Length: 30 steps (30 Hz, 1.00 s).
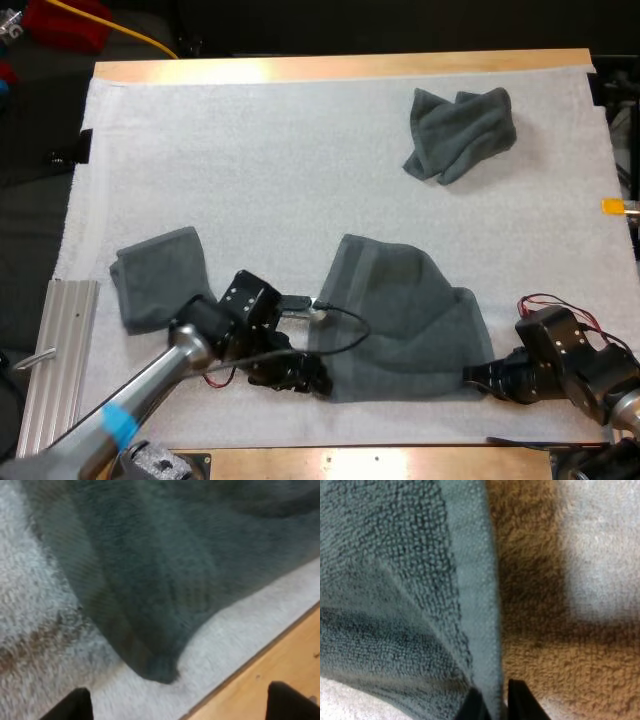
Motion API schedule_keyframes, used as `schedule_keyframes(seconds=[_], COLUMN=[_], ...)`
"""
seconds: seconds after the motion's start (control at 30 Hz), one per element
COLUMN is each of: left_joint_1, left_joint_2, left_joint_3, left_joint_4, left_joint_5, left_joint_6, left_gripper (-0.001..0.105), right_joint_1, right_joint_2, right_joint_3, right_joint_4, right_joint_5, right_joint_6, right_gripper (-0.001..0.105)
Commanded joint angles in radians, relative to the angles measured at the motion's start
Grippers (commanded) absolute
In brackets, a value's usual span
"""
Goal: Pick towel from pile, fold and stack
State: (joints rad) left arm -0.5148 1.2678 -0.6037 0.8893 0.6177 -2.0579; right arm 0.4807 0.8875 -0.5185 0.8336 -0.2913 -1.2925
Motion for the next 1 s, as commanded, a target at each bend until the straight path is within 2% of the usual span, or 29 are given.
schedule_keyframes(seconds=[0.0,0.2,0.73,0.83,0.97], left_joint_1=[-0.006,-0.006,-0.006,-0.006,-0.006], left_joint_2=[0.021,0.116,0.232,0.232,0.232], left_joint_3=[0.001,0.001,0.001,0.001,0.001], left_joint_4=[-0.012,-0.079,-0.15,-0.154,-0.154], left_joint_5=[0.018,0.147,0.152,0.152,0.151], left_joint_6=[-0.006,-0.006,-0.024,-0.028,-0.028], left_gripper=[0.068,0.068,0.067,0.061,0.034], right_joint_1=[0.003,0.003,0.003,0.003,0.003], right_joint_2=[-0.004,-0.004,-0.004,-0.004,-0.004], right_joint_3=[-0.005,-0.005,-0.005,-0.005,-0.005], right_joint_4=[0.022,0.022,0.022,0.022,0.021], right_joint_5=[0.0,0.0,0.0,0.0,0.0], right_joint_6=[-0.005,-0.005,-0.005,-0.005,-0.005], right_gripper=[0.002,0.002,0.002,0.002,0.002])
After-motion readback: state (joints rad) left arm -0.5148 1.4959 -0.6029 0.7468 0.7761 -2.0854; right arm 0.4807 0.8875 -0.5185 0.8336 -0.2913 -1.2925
